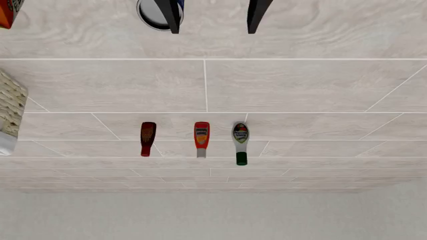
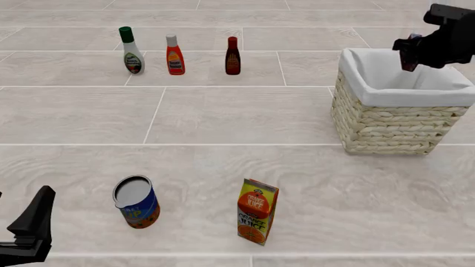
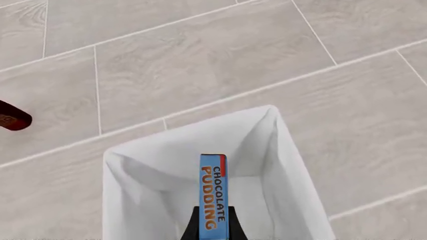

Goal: Pick the chocolate pudding and place it in the basket.

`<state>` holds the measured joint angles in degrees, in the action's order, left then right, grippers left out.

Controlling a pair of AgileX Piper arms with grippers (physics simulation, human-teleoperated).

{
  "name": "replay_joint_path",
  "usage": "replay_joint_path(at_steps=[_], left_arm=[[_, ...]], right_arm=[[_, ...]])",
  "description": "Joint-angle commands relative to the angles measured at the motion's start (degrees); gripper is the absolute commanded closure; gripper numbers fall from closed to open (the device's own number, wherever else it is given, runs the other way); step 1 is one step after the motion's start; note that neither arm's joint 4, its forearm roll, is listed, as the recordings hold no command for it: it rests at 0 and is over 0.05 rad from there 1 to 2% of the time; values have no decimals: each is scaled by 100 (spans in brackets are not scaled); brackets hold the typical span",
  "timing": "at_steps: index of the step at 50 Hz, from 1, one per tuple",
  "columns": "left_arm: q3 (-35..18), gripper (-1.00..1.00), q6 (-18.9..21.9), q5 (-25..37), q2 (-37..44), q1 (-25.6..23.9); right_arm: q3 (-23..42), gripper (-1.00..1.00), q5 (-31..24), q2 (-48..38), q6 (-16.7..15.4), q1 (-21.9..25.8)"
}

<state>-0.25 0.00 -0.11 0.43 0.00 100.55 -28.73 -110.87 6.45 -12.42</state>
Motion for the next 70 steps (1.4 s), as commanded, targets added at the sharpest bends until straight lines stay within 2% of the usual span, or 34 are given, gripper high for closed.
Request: replay_joint_path(at_steps=[1,29,53,54,70], left_arm=[[0,-100,0,0,0,0],[0,-100,0,0,0,0],[0,-100,0,0,0,0],[0,-100,0,0,0,0],[0,-100,0,0,0,0]], right_arm=[[-182,100,100,-16,41,-6],[-374,100,190,-86,85,-37],[-280,100,119,-168,198,33],[-279,-100,119,-168,206,29],[-253,-100,101,-203,272,61]])
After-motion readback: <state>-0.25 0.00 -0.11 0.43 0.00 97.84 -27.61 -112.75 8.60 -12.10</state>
